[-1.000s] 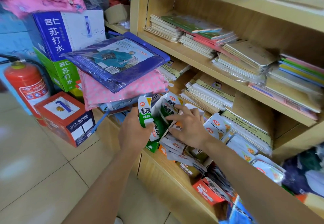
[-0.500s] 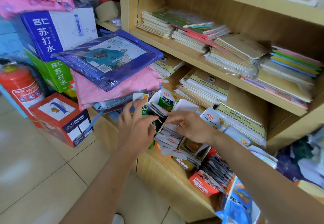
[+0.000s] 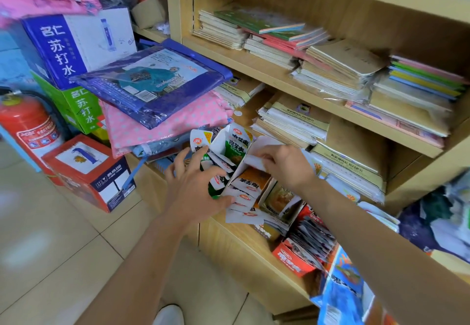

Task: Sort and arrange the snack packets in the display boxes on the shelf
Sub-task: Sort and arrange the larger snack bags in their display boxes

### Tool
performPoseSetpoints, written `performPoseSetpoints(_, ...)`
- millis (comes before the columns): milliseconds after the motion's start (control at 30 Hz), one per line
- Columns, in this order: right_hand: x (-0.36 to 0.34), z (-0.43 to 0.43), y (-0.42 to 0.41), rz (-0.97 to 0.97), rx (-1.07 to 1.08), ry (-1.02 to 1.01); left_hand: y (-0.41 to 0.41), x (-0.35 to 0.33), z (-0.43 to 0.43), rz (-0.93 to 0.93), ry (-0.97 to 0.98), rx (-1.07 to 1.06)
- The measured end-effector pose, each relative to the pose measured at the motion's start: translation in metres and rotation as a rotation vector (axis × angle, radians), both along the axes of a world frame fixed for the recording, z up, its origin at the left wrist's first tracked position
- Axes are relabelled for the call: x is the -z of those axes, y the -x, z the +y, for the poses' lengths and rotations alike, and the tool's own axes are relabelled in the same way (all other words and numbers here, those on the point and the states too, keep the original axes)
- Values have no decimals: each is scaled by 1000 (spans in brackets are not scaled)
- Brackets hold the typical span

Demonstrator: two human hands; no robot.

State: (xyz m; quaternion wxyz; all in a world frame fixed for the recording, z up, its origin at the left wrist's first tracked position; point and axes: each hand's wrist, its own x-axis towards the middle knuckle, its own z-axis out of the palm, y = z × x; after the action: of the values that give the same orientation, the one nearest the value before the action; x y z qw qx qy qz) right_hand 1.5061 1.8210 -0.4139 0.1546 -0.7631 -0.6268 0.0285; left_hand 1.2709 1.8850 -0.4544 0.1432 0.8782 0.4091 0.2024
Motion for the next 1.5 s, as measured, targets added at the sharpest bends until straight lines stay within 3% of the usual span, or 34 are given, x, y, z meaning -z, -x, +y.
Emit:
performPoseSetpoints(100,-13,0,-9,115,88,-122,-2,-2,-2,-6,38,-10)
performPoseSetpoints(233,-16,6,-15,242,182,-111,-3,-4,-5,-16,42,-20)
performPoseSetpoints(400,-17,3,-17,275,205,-216,-1,-14,-8,-160,-92,-15)
performPoseSetpoints(467,-21,-1,-15,289,180,-214,1,-21,-11,-199,-86,91)
performPoseSetpoints(600,-31,-34,-8,369,103,-189,4,-23,-19,-52,62,388)
performPoseSetpoints(700,-36,-76,-5,439,34,-12,-1,-17,-19,-92,13,384)
performPoseSetpoints(767,-34,-100,-1,379,3,132,-8,-17,-18,-168,-28,313)
performPoseSetpoints(900,-21,-129,15,164,-7,-54,-25,-21,-25,-297,-93,170)
performPoseSetpoints(1100,-15,-146,25,81,82,20,-48,-22,-38,-427,-78,11)
performPoseSetpoints(1200,-10,-141,37,25,95,41,-47,-22,-38,-458,-29,44)
performPoseSetpoints(1333,0,-132,38,-21,212,-110,-42,-24,-40,-580,139,116)
performPoseSetpoints(1500,0,-124,18,49,372,-262,-37,-18,-43,-575,97,199)
